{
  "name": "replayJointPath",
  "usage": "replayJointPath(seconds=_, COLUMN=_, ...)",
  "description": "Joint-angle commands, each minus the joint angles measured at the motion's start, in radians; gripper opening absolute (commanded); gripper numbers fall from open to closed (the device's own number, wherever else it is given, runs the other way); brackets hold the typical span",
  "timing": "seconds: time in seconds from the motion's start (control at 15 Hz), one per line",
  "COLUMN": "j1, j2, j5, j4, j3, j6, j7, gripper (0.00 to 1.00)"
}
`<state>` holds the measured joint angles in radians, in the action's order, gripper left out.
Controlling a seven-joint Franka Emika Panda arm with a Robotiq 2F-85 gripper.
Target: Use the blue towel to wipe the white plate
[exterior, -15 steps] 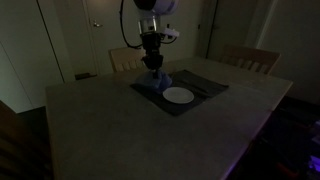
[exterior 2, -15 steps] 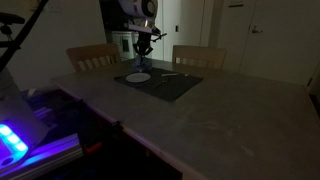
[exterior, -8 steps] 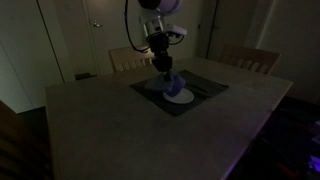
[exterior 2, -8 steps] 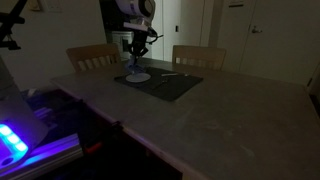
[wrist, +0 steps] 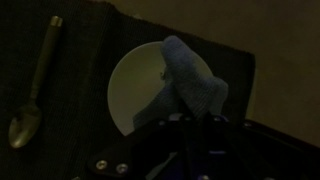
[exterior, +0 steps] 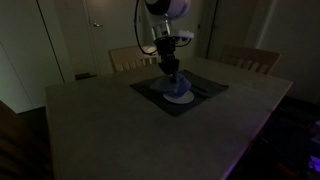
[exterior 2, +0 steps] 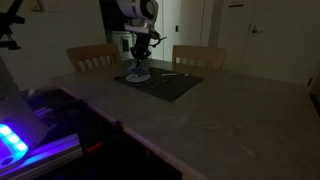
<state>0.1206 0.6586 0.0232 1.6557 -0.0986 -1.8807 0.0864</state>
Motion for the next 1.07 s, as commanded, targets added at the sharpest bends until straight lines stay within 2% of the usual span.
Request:
replayJointPath(seconds=0.0, j1=-0.02, j2=0.007, j5=0.006, j4=0.018, j3=0.01, j6=-0.068, j7=-0.007, gripper=0.02)
replayJointPath(seconds=0.67, j1=-0.04, j2=0.12, j5=0.005, j4=-0.064, j3=0.011, j6=-0.118, j7=0.017, gripper=0.02)
replayJointPath(seconds=1.0, j1=-0.061, j2=0.143, j5=0.044, j4=-0.091, j3=-0.003, j6=-0.046, j7=0.02, gripper=0.02)
